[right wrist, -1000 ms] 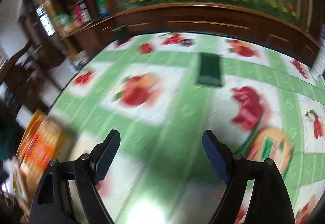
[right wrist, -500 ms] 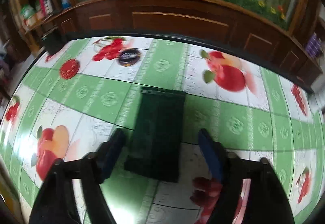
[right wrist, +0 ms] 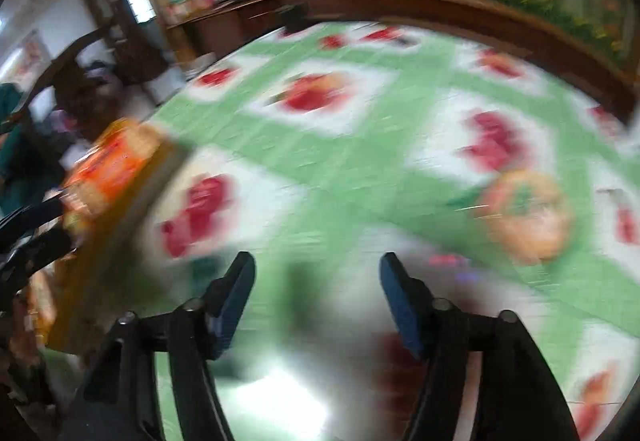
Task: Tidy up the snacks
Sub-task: 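Grasp the dark green pack with the left gripper while the right grasps a round biscuit pack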
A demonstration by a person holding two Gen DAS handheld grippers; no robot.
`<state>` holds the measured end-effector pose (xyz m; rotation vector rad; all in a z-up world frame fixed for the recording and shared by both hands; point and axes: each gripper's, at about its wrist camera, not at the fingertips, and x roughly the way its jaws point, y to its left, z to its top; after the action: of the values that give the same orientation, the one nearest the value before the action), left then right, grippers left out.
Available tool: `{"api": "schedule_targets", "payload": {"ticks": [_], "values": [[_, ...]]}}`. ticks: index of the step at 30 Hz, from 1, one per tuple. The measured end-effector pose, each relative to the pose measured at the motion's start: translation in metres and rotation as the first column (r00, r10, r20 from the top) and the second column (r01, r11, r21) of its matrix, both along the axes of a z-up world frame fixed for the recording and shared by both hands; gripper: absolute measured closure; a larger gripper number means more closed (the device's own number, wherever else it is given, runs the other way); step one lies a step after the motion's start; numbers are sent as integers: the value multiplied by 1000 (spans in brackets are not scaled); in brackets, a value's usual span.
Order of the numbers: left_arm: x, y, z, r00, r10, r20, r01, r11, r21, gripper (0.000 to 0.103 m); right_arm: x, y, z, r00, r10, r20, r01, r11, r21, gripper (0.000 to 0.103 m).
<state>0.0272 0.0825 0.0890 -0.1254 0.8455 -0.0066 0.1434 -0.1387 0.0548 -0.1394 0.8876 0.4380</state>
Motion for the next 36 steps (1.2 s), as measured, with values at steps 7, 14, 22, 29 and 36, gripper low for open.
{"api": "schedule_targets", "payload": {"ticks": [7, 14, 22, 29, 36], "values": [[-15, 4, -8, 998, -18, -54, 16, 999, -41, 15, 84, -48, -25, 998, -55, -39, 50, 993, -111, 20], [-43, 6, -21, 993, -46, -111, 37, 996, -84, 15, 88, -42, -40, 994, 39, -97, -42, 999, -30, 13], [-72, 0, -34, 993, -30, -115, 27, 999, -23, 15, -55, -5, -38, 978, 111, -176, -129, 987, -94, 12], [-89, -1, -17, 997, 6, -81, -16, 993, -118, 15, -155, -13, -6, 998, 55, -37, -55, 998, 7, 10], [-78, -30, -41, 972, 9, -235, -50, 984, -169, 14, -156, -38, 13, 1000, -12, -9, 13, 995, 99, 9]]}}
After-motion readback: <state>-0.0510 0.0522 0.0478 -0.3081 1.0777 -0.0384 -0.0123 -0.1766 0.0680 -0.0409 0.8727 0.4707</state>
